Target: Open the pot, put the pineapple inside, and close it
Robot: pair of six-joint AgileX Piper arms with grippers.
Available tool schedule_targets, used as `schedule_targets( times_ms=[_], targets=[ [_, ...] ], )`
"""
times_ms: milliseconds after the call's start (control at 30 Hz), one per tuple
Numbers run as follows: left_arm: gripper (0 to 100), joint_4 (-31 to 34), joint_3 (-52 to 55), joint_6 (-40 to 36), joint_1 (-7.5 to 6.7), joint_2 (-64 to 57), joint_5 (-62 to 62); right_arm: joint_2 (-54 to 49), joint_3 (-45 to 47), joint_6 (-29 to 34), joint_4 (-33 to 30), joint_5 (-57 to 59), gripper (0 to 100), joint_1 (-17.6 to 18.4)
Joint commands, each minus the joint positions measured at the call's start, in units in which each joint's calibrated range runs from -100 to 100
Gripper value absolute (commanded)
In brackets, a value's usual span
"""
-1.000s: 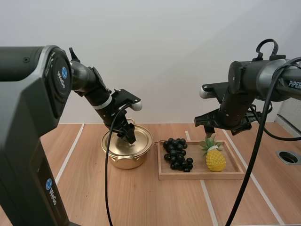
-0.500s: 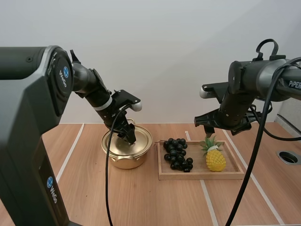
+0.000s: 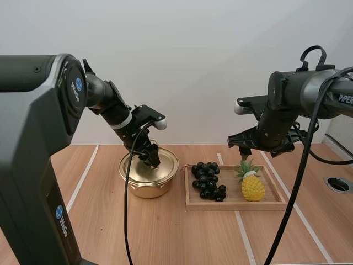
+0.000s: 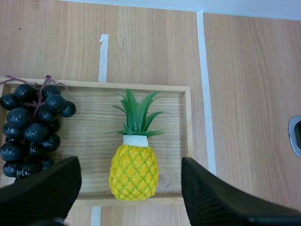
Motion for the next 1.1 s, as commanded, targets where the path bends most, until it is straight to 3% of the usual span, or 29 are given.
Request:
schedule_targets(
  times_ms=[0,33,433,600,1067],
  targets=[
    [14,2.9,0.4,-2.8,0.03,0.8,4.2,-0.5,0.2,-0.5,-0.2,-0.7,100,-0.2],
    [0,3.2,0.4,-3.3,0.03,0.7,4.2,-0.5,0.2,-0.5,-0.2,-0.7,100,-0.2],
    [0,3.9,-0.5,-5.0,0.03,-0.9,7.7,-0.5,0.2,-0.5,-0.2,-1.5,100,-0.2],
    [0,3.9,-5.7,-6.4,0.03,-4.2,15.9,-0.5,0.2,-0.5,-0.2,-2.1,100,-0.2],
    [0,3.7,-20.2,-11.7,0.03,-19.9,12.1,-0.5,0.2,-0.5,-0.2,-2.1,100,-0.2]
  ],
)
